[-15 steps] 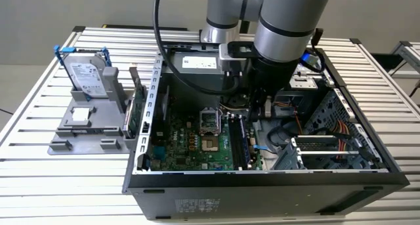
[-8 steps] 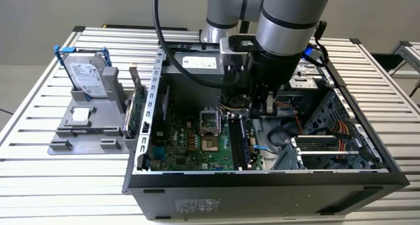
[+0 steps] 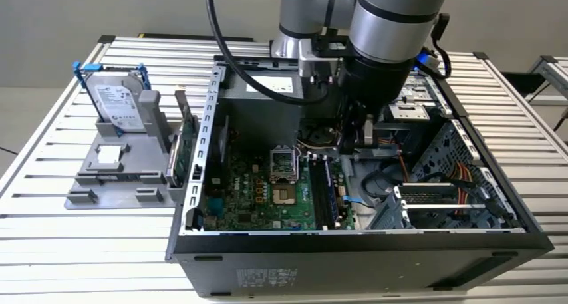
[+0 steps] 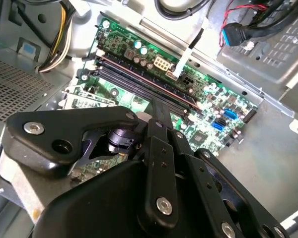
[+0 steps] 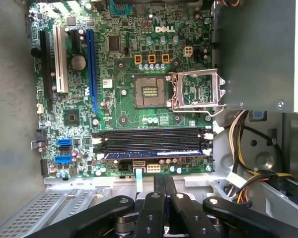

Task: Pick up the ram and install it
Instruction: 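Press down the ram until it locks into place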

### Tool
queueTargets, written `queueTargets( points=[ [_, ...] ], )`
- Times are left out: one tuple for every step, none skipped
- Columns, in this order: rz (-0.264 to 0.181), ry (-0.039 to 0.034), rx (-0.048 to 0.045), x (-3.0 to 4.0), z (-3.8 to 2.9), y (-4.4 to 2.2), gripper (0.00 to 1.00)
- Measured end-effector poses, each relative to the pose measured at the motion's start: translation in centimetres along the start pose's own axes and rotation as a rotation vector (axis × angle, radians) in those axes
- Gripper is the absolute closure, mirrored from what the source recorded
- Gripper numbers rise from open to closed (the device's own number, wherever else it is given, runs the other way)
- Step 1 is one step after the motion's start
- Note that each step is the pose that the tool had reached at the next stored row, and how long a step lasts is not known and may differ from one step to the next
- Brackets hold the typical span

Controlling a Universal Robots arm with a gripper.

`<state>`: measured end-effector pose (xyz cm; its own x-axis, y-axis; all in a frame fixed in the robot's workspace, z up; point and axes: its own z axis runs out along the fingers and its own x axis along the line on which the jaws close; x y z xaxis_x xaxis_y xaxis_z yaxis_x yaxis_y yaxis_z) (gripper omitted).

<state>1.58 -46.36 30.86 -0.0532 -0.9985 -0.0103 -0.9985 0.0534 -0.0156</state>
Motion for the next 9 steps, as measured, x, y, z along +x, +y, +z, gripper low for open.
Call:
queueTargets(
  points=[
    [0.000,0.0001,0.0000,0.00,-0.15,0.00,1.00],
    [0.000,0.0000,0.0000,0.00,-0.26,0.00,1.00],
    [0.000,-0.0001,0.0000,0.00,-0.28,0.00,1.00],
    [0.000,-0.0004,0.0001,0.00,-0.29,0.00,1.00],
    [0.000,-0.0003,0.0001,0.00,-0.31,0.00,1.00],
    [0.000,0.0000,0.0000,0.00,-0.34,-0.01,1.00],
    [0.000,-0.0001,0.0001,0.00,-0.36,-0.01,1.00],
    [0.000,-0.0001,0.0001,0.00,-0.37,-0.01,1.00],
    [0.000,-0.0001,0.0000,0.00,-0.39,-0.02,1.00]
  ],
)
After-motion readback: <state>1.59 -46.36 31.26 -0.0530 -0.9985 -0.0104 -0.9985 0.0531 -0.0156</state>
